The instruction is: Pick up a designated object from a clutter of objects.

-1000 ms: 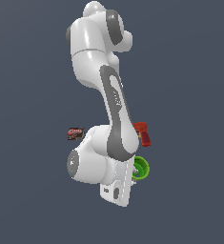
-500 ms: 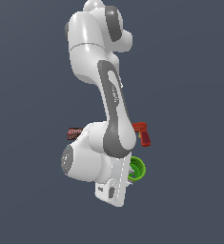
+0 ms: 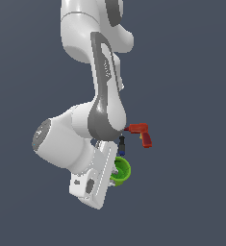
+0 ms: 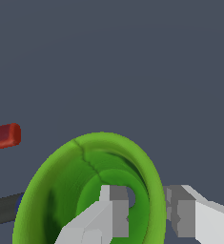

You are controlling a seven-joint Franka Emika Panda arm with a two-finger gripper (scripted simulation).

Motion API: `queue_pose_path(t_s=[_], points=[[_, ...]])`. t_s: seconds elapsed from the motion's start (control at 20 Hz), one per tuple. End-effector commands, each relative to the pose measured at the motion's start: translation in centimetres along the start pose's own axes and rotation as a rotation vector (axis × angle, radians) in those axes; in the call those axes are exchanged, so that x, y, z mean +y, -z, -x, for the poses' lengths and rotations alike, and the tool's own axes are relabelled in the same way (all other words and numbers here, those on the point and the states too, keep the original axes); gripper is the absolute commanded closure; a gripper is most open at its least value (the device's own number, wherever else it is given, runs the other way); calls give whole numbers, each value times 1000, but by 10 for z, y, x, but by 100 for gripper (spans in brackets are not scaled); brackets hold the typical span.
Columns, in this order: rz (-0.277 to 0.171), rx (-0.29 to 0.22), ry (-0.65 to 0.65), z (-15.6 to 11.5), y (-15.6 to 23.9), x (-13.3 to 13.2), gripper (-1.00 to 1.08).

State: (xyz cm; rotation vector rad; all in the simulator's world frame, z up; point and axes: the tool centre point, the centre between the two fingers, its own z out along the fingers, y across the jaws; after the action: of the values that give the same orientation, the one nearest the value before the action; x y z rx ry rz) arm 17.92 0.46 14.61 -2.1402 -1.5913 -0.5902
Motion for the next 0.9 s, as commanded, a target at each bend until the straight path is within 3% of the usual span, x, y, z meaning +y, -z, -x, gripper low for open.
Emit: queue_pose_path(t_s=[0.0, 0.4, 0.85], points=[[63, -38, 30, 3, 35, 7, 108], [258, -161, 123, 4, 143, 13, 108], [463, -289, 222, -10, 255, -5, 108]])
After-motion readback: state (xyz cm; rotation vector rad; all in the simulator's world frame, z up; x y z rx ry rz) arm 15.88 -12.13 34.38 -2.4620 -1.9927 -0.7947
